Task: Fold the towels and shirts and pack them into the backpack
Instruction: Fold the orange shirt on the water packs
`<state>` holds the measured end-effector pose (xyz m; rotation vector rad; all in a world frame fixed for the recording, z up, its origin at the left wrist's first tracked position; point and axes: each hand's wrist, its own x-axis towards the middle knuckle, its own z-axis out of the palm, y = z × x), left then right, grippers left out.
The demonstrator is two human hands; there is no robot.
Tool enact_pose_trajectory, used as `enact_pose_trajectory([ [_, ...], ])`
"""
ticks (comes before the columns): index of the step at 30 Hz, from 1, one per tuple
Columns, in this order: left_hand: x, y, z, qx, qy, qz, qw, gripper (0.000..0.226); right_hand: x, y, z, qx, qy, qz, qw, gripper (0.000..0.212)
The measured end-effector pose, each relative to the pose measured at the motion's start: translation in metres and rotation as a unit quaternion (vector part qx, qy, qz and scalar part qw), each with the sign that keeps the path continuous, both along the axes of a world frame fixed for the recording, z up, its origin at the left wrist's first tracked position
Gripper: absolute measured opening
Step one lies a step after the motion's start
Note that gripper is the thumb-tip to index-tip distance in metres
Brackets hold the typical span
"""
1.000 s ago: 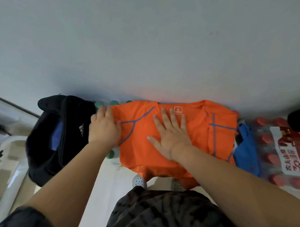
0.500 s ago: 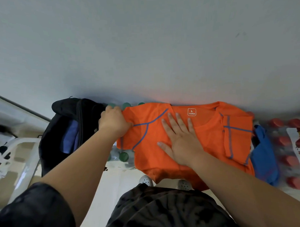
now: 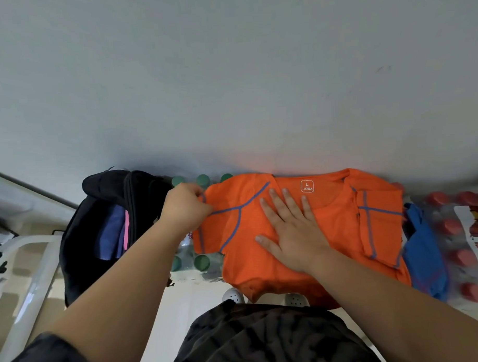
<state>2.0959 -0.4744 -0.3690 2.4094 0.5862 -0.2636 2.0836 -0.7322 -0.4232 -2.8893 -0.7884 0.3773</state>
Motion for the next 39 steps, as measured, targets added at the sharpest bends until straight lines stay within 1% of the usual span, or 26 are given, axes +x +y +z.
enact_pose_trajectory([
  [2,-0.003,-0.001,-0.002,-0.072,-0.012,0.042,0.996,0.016,0.001,0.000,0.000,-0.002,0.001,0.001,1.000,0.086],
  [4,-0.003,-0.003,0.000,-0.168,-0.018,0.084,0.982,0.016,0.001,-0.001,0.000,-0.002,0.004,0.003,1.000,0.086],
  [6,-0.002,-0.005,0.002,-0.216,-0.016,0.103,0.971,0.013,0.002,-0.001,0.001,-0.002,0.011,0.007,1.000,0.087],
  [10,0.005,-0.017,0.015,-0.223,-0.007,0.105,0.969,0.005,0.005,-0.003,0.005,-0.005,0.039,0.017,0.999,0.088],
  [15,0.020,-0.069,0.042,-0.234,-0.010,0.101,0.967,0.018,0.011,-0.010,0.012,0.023,0.072,0.017,0.997,0.090],
  [16,0.022,-0.082,0.044,-0.245,-0.009,0.106,0.964,0.019,0.011,-0.014,0.014,0.028,0.071,0.017,0.997,0.090],
  [18,0.024,-0.108,0.047,-0.294,0.015,0.103,0.950,0.023,0.010,-0.027,0.019,0.031,0.061,0.019,0.997,0.091],
  [20,0.024,-0.129,0.048,-0.343,0.059,0.077,0.934,0.030,0.008,-0.044,0.023,0.045,0.045,0.016,0.998,0.089],
  [21,0.023,-0.137,0.047,-0.353,0.074,0.060,0.931,0.032,0.009,-0.053,0.024,0.058,0.033,0.007,0.998,0.086],
  [22,0.023,-0.140,0.042,-0.346,0.075,0.049,0.934,0.034,0.010,-0.064,0.025,0.073,0.020,-0.009,0.997,0.083],
  [24,0.023,-0.137,0.029,-0.288,0.040,0.040,0.956,0.031,0.017,-0.085,0.025,0.108,-0.025,-0.051,0.993,0.070],
  [26,0.023,-0.128,0.019,-0.181,-0.013,0.024,0.983,0.026,0.031,-0.110,0.024,0.133,-0.083,-0.095,0.983,0.056],
  [28,0.026,-0.117,0.015,-0.065,-0.042,-0.002,0.997,0.027,0.046,-0.135,0.030,0.117,-0.111,-0.143,0.977,0.050],
  [30,0.033,-0.104,0.012,-0.002,-0.034,-0.025,0.999,0.032,0.060,-0.158,0.038,0.076,-0.100,-0.194,0.973,0.057],
  [32,0.043,-0.094,0.007,0.036,0.012,-0.061,0.997,0.052,0.072,-0.175,0.043,0.043,-0.059,-0.217,0.973,0.075],
  [34,0.049,-0.090,0.003,0.068,0.066,-0.113,0.989,0.074,0.080,-0.183,0.045,0.030,-0.030,-0.209,0.977,0.085],
  [36,0.053,-0.091,-0.003,0.077,0.096,-0.149,0.981,0.088,0.086,-0.186,0.045,0.019,-0.021,-0.194,0.981,0.086],
  [37,0.054,-0.092,-0.006,0.071,0.099,-0.155,0.980,0.091,0.087,-0.186,0.045,0.016,-0.013,-0.193,0.981,0.086],
  [39,0.058,-0.092,-0.014,0.046,0.103,-0.143,0.983,0.089,0.089,-0.186,0.044,0.016,0.008,-0.203,0.979,0.089],
])
